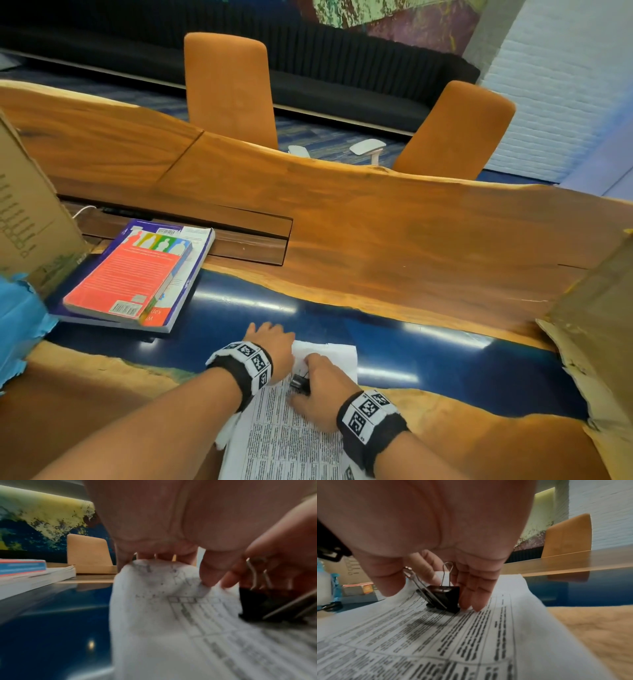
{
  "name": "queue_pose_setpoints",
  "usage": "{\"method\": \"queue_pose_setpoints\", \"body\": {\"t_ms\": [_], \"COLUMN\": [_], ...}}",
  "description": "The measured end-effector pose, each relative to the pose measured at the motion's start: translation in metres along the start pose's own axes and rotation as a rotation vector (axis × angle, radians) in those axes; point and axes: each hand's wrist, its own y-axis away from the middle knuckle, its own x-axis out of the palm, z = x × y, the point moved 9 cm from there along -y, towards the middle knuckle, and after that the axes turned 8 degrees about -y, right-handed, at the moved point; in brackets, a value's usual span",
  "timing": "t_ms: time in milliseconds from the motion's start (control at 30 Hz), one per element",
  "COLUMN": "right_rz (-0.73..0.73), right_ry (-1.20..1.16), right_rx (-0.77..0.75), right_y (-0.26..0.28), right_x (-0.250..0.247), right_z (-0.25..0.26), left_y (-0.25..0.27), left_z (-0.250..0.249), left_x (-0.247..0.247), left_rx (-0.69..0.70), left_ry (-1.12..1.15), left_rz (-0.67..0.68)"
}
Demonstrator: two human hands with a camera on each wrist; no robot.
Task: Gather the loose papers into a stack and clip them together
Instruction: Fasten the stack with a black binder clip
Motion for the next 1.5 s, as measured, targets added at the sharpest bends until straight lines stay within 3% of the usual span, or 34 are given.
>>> {"method": "queue_pose_setpoints", "body": {"t_ms": [233,700,833,933,1100,1267,1433,1500], "right_rz": [-0.039,0.083,-0.044,-0.153,-0.222,-0.134,-0.05,-0.034], "right_ry": [-0.18,-0.159,-0.165,-0.242,-0.592,-0.806,-0.638,-0.528], "right_rx": [0.061,0.125,0.009,-0.036,0.019,0.051,0.089,0.092], "right_y": [0.003,-0.01,-0.011,-0.011,-0.01,-0.009,-0.01,-0.009], "right_x": [-0.016,0.014,0.001,-0.011,-0.026,-0.029,-0.027,-0.027], "right_z": [-0.008,-0.008,-0.003,-0.006,-0.019,-0.023,-0.028,-0.026], "left_y": [-0.004,0.006,0.009,0.019,0.031,0.028,0.029,0.022], "left_z": [0.009,0.023,0.025,0.021,-0.007,-0.01,-0.004,0.004], "left_x": [-0.001,0.011,-0.005,-0.022,-0.022,-0.028,-0.024,-0.016], "left_rx": [-0.024,-0.069,-0.061,0.021,0.238,0.2,0.194,0.131], "left_ry": [-0.079,0.236,0.334,0.44,0.26,0.19,0.238,0.19], "left_rz": [0.068,0.116,-0.065,-0.191,-0.165,-0.196,-0.182,-0.108]}}
